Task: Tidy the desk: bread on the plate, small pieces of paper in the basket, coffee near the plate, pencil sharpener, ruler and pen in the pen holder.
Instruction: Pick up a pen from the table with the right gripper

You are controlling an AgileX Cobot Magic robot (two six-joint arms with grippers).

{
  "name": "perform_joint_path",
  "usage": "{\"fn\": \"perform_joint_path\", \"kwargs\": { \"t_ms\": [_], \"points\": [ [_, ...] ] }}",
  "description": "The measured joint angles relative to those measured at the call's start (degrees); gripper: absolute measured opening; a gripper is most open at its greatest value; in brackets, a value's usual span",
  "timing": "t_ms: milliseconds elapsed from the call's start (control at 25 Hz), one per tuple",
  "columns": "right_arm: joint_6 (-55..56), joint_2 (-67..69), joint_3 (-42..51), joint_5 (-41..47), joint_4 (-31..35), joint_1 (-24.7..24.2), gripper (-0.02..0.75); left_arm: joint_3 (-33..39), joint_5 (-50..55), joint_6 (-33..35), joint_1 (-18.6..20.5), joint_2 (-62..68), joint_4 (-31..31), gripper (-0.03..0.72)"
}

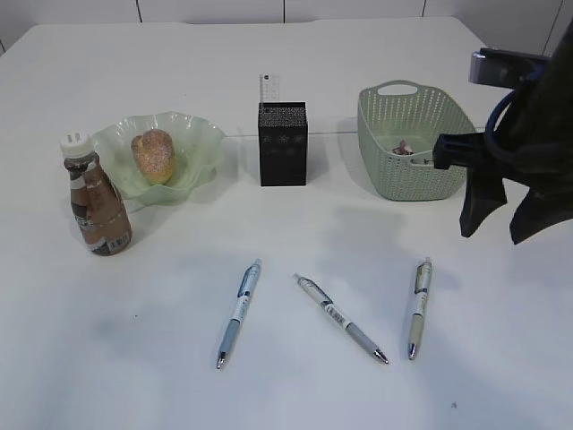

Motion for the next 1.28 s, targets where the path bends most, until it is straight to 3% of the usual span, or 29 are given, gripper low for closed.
{"fn": "perform_joint_path", "kwargs": {
  "t_ms": [520, 1280],
  "points": [
    [5.49, 12.07, 0.00, -6.55, 5.87, 0.00, 0.390, 0.00, 0.47, 0.00, 0.00, 0.00, 0.21, 0.352],
    [7.06, 22.21, 0.00, -13.09, 5.86, 0.00, 0.389, 0.00, 0.82, 0.00, 0.00, 0.00, 0.23, 0.352]
  ]
}}
